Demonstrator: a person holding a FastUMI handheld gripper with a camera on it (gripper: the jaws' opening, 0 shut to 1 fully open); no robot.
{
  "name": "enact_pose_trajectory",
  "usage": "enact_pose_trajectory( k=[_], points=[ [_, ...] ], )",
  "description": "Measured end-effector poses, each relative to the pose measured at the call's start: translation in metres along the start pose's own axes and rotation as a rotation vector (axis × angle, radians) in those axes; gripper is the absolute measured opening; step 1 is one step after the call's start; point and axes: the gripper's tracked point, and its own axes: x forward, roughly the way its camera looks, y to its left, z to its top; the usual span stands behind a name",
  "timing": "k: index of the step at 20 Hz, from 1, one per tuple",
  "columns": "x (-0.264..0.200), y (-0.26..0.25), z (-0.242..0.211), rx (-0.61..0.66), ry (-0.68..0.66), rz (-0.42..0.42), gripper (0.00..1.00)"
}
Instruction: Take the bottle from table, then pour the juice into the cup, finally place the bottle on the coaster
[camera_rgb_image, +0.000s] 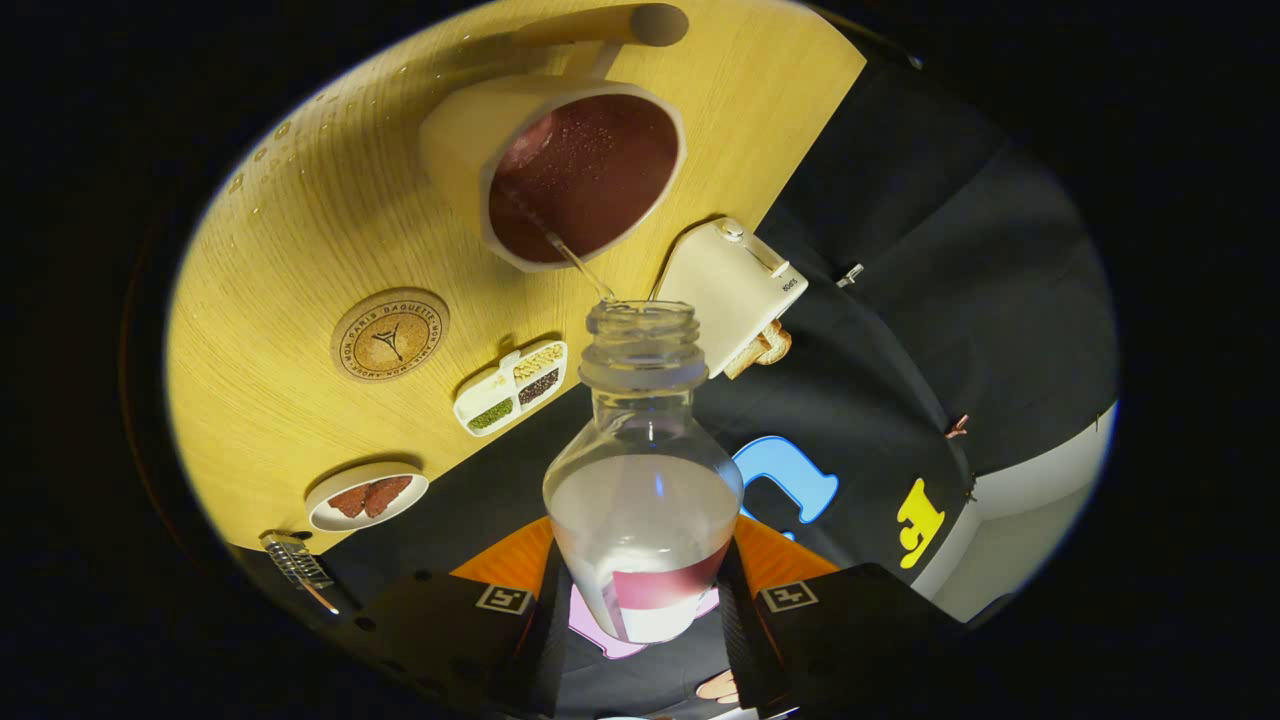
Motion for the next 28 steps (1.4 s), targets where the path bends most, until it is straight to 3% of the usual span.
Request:
enact_pose_trajectory(
  k=[7, 28],
  points=[
    [0.008, -0.019, -0.003, -0.086, -0.033, -0.059, 0.67],
    [0.001, -0.022, -0.005, -0.077, -0.040, -0.090, 0.67]
  ],
)
